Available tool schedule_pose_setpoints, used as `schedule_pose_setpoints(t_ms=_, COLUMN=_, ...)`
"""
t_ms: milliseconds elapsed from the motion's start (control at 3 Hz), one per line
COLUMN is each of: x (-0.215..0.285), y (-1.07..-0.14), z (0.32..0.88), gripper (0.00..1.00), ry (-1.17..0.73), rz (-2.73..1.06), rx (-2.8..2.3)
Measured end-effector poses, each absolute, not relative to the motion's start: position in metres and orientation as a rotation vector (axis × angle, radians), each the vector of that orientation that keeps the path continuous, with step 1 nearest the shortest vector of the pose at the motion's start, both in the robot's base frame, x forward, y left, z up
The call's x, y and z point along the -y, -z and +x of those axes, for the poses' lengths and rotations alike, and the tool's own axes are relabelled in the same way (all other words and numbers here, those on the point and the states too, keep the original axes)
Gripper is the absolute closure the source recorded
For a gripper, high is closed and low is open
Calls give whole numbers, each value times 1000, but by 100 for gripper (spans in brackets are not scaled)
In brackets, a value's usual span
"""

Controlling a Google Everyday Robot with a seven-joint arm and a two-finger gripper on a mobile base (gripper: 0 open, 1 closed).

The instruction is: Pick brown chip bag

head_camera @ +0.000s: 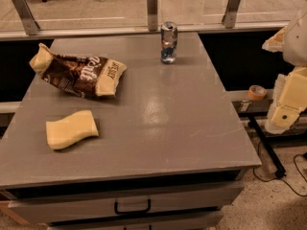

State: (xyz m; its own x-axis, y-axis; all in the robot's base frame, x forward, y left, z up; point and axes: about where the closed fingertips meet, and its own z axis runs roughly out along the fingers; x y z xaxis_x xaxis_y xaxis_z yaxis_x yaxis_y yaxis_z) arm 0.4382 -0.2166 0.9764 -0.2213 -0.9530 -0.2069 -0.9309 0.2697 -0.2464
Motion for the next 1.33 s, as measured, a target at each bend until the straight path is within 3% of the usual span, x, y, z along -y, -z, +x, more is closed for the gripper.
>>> schedule_pose_setpoints(t_ms=333, x=217, y=-976, z=438, gripper=0, ry=99, rz=-1724, rx=-2231)
schedule_pose_setpoints(t_ms=667, x=186, y=-986, z=445, gripper=0, ry=-11, rz=-1692, rx=-2162)
schedule_pose_setpoints(t_ms=1333, x=37, y=-1012, z=478, gripper=0, ry=-404, rz=-1472, rx=-1934)
